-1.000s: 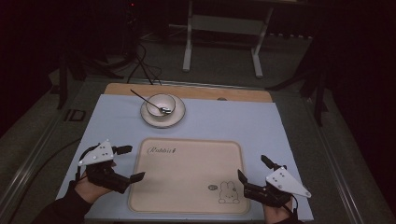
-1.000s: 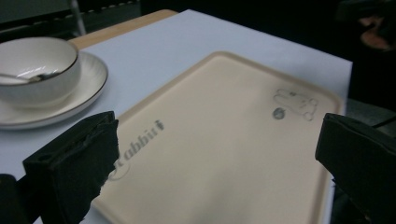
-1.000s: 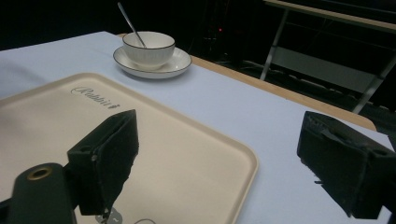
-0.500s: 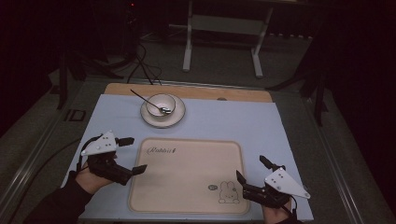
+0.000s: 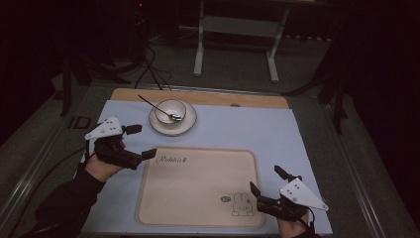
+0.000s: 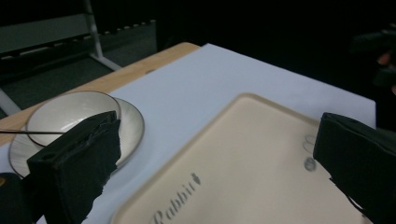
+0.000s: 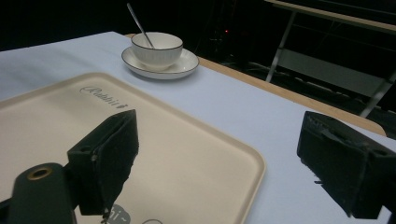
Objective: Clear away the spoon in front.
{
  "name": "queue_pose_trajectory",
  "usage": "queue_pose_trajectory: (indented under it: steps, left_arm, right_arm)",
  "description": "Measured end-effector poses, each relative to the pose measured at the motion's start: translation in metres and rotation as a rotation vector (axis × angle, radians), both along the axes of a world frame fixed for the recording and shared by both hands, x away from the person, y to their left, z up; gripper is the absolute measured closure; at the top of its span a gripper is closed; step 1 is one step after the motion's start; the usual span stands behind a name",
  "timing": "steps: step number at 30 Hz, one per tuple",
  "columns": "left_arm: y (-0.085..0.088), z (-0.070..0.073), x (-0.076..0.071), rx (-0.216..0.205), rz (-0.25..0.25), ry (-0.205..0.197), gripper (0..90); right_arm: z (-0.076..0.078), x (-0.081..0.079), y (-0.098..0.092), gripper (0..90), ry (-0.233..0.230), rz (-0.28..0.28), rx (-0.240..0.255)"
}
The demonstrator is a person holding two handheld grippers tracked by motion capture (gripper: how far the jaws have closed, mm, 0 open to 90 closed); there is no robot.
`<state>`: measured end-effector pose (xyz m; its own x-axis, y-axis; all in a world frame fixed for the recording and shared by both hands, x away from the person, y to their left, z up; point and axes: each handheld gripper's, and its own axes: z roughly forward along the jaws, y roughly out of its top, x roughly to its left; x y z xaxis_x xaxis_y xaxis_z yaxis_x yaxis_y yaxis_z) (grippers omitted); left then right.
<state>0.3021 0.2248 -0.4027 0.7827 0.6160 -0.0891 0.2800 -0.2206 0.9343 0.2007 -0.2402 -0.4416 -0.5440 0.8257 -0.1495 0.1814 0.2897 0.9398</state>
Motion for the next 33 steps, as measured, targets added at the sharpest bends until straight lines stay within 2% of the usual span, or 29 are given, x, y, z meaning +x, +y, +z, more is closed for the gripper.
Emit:
queue_pose_trajectory:
  steps: [4, 8, 9, 13, 17, 29, 33]
  left_arm:
    - [0.004, -0.003, 0.015, -0.028, 0.042, 0.022, 1.5]
    - [0.008, -0.007, 0.026, -0.038, 0.079, 0.037, 2.6]
    - [0.010, -0.009, 0.033, -0.047, 0.107, 0.040, 2.6]
    - [0.014, -0.014, 0.043, -0.042, 0.151, 0.034, 4.6]
    - [0.017, -0.021, 0.054, -0.053, 0.188, 0.048, 5.7]
    - [0.028, -0.046, 0.086, -0.134, 0.286, 0.110, 12.2]
    - [0.030, -0.051, 0.098, -0.145, 0.331, 0.121, 14.6]
  right_arm:
    - [0.000, 0.000, 0.000, 12.7, 0.001, 0.003, -0.001]
    - [0.000, 0.000, 0.000, 12.7, -0.002, 0.005, 0.002]
    - [0.000, 0.000, 0.000, 12.7, -0.003, 0.005, 0.003]
    - [0.000, -0.001, 0.000, 12.7, -0.002, 0.006, 0.010]
    - [-0.001, -0.001, 0.000, 12.6, -0.003, 0.018, 0.017]
    - [0.000, -0.002, 0.001, 12.7, -0.020, 0.030, 0.015]
    - [-0.001, -0.002, 0.001, 12.7, -0.020, 0.030, 0.013]
